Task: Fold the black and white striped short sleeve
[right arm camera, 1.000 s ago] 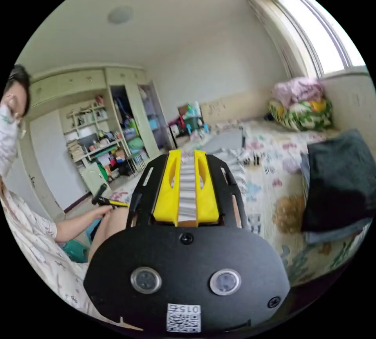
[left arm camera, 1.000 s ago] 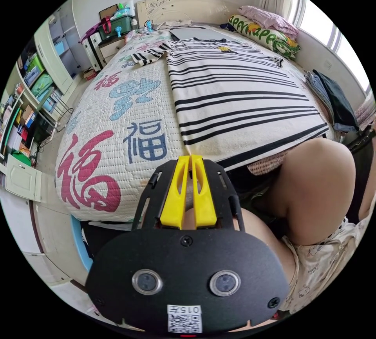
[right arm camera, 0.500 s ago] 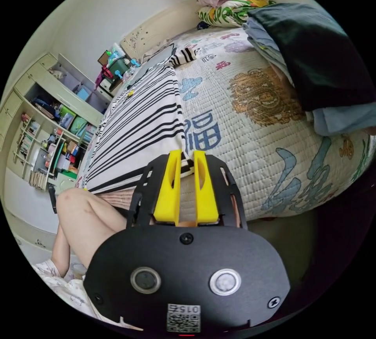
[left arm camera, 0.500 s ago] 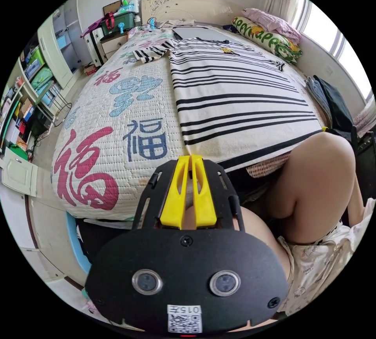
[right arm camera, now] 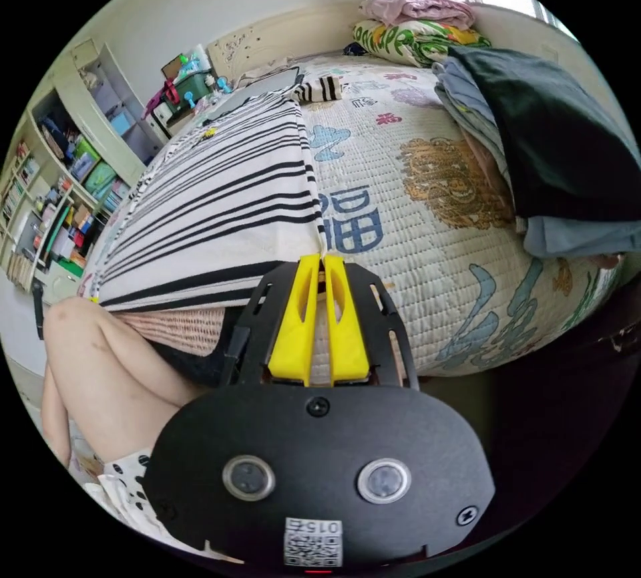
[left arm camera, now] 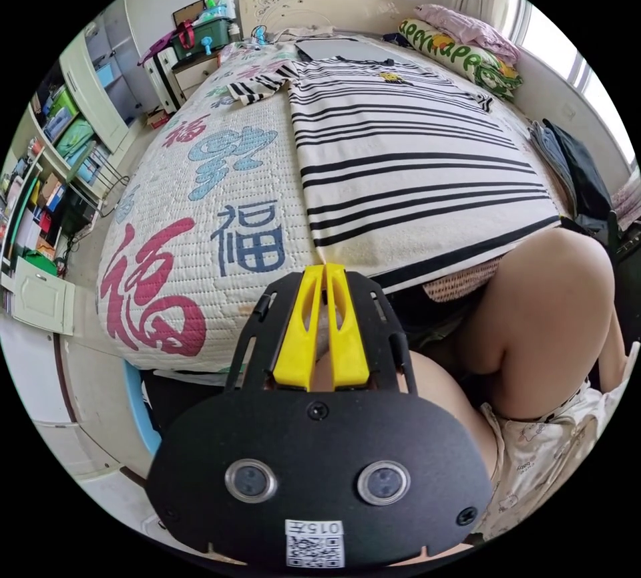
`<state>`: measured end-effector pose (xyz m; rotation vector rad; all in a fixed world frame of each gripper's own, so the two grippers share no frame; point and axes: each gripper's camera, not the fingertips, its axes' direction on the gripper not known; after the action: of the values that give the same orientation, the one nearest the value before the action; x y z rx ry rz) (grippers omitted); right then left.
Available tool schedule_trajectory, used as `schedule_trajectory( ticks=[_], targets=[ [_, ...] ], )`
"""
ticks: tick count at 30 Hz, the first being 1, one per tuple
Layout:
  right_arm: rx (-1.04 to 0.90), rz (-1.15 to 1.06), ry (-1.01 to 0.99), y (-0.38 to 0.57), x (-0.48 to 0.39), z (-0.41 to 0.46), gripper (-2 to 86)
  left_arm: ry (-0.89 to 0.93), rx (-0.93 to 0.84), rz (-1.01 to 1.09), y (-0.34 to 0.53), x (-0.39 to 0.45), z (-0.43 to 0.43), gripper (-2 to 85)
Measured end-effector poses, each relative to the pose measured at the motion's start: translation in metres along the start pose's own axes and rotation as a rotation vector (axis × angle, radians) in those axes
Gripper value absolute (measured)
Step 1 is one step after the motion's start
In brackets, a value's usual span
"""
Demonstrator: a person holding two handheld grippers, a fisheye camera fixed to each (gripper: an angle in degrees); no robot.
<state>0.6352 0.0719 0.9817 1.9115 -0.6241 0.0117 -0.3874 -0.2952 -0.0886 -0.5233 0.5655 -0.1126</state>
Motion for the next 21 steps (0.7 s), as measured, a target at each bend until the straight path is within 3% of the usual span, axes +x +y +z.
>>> schedule_trajectory(
  ticks=[4, 10, 16, 21],
  targets=[
    [-0.035, -0.151, 0.132, 0.013, -0.03, 0.021, 0.4, -0.004, 0.013, 0.002, 0.002, 0.002, -0.001, 0.2],
    [-0.068, -0.172, 0.124, 0.035, -0.029, 0.04, 0.4, 0.017, 0.016, 0.004, 0.003, 0.0, -0.004, 0.1],
    [-0.118, -0.299, 0.26, 0.062, -0.056, 0.064, 0.3, 0.017, -0.007, 0.005, -0.003, 0.003, -0.005, 0.0],
    [-0.126, -0.234, 0.183, 0.08, -0.04, 0.069, 0.3, -0.02, -0.012, 0.03, -0.006, 0.013, -0.008, 0.1]
  ],
)
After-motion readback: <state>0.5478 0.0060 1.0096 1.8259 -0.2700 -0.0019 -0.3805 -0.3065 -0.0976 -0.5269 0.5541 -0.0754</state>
